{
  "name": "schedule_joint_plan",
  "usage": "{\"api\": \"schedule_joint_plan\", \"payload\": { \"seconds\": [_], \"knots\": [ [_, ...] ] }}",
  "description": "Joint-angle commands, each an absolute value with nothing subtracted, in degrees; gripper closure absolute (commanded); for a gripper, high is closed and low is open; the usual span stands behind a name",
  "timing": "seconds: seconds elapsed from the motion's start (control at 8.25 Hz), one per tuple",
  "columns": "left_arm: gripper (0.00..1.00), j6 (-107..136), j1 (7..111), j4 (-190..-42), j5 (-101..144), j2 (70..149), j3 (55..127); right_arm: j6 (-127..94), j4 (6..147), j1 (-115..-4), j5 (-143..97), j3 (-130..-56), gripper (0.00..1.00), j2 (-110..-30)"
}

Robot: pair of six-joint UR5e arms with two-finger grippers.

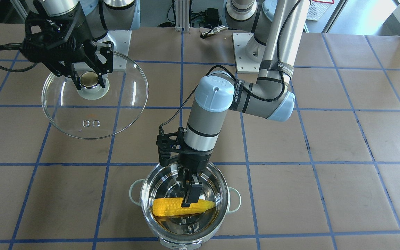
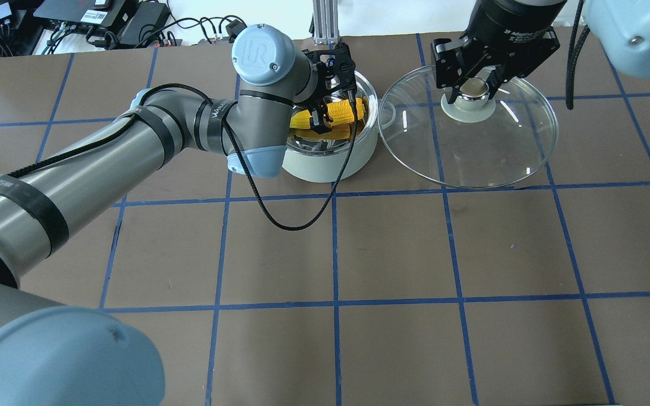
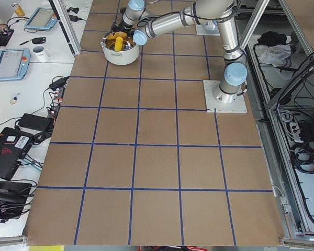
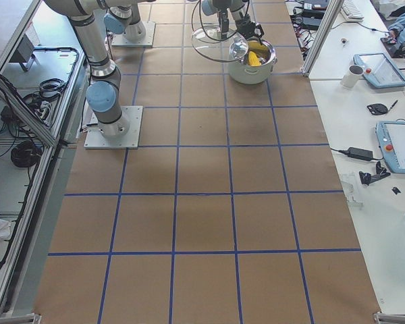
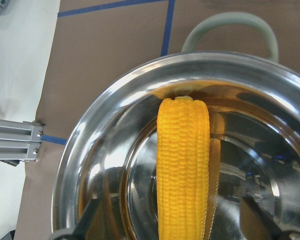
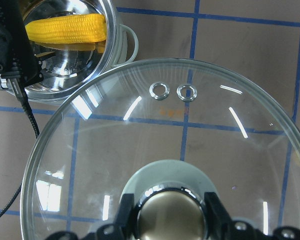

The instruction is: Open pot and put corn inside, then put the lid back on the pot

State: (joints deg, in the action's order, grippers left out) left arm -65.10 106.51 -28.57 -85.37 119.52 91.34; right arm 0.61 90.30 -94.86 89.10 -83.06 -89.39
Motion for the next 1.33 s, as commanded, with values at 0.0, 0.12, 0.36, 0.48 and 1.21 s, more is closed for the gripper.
{"api": "schedule_joint_plan", "payload": {
  "seconds": [0.0,0.12,0.36,0.48,1.21],
  "knots": [
    [0.04,-61.5,106.3,-33.5,-85.5,115.5,91.1,0.7,90.6,-94.7,89.0,-83.1,0.50,-89.3],
    [0.04,-61.0,106.2,-38.3,-85.4,112.6,91.1,0.7,90.8,-94.7,89.0,-83.0,0.50,-89.3],
    [0.04,-57.8,103.7,-45.7,-85.2,106.9,91.1,0.2,93.8,-95.0,87.6,-81.6,0.50,-87.8],
    [0.04,-55.8,100.7,-50.1,-84.9,105.1,91.0,0.1,94.1,-95.3,87.5,-80.6,0.49,-86.8],
    [0.00,-32.7,93.7,-68.0,-85.8,97.1,91.1,-10.9,109.7,-105.0,91.3,-76.0,0.50,-69.6]
  ]
}}
